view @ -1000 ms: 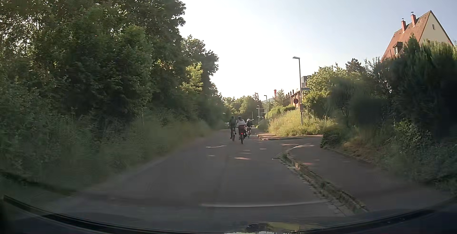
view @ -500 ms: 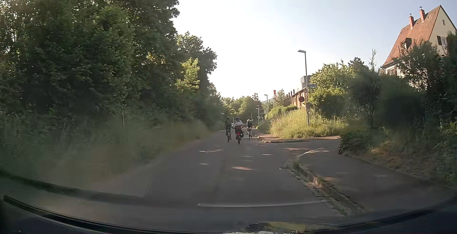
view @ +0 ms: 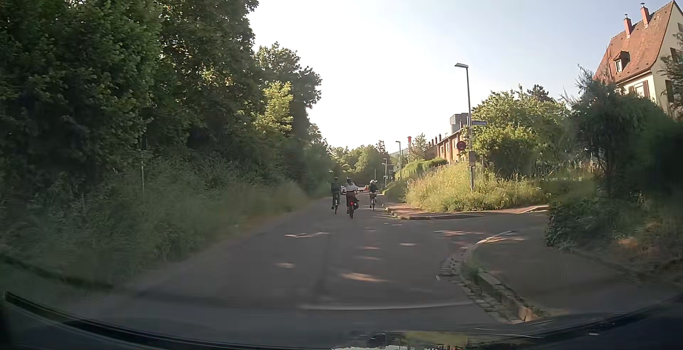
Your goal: Follow the waypoints while adhering to traffic rules and regulations
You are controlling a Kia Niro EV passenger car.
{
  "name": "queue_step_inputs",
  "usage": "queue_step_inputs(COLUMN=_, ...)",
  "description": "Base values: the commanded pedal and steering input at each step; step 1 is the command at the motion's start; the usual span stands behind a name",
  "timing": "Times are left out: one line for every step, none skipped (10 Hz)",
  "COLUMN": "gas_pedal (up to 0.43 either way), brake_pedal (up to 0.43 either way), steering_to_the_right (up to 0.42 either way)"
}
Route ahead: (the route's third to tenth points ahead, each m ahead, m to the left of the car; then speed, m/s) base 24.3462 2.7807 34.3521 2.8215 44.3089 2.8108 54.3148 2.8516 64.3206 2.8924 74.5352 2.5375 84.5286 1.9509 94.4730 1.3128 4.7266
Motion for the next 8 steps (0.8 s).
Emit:
queue_step_inputs(gas_pedal=0.000, brake_pedal=0.018, steering_to_the_right=0.005)
queue_step_inputs(gas_pedal=0.000, brake_pedal=0.055, steering_to_the_right=0.005)
queue_step_inputs(gas_pedal=0.000, brake_pedal=0.079, steering_to_the_right=0.005)
queue_step_inputs(gas_pedal=0.000, brake_pedal=0.098, steering_to_the_right=0.005)
queue_step_inputs(gas_pedal=0.000, brake_pedal=0.110, steering_to_the_right=0.004)
queue_step_inputs(gas_pedal=0.000, brake_pedal=0.122, steering_to_the_right=0.005)
queue_step_inputs(gas_pedal=0.000, brake_pedal=0.128, steering_to_the_right=0.005)
queue_step_inputs(gas_pedal=0.000, brake_pedal=0.128, steering_to_the_right=0.005)
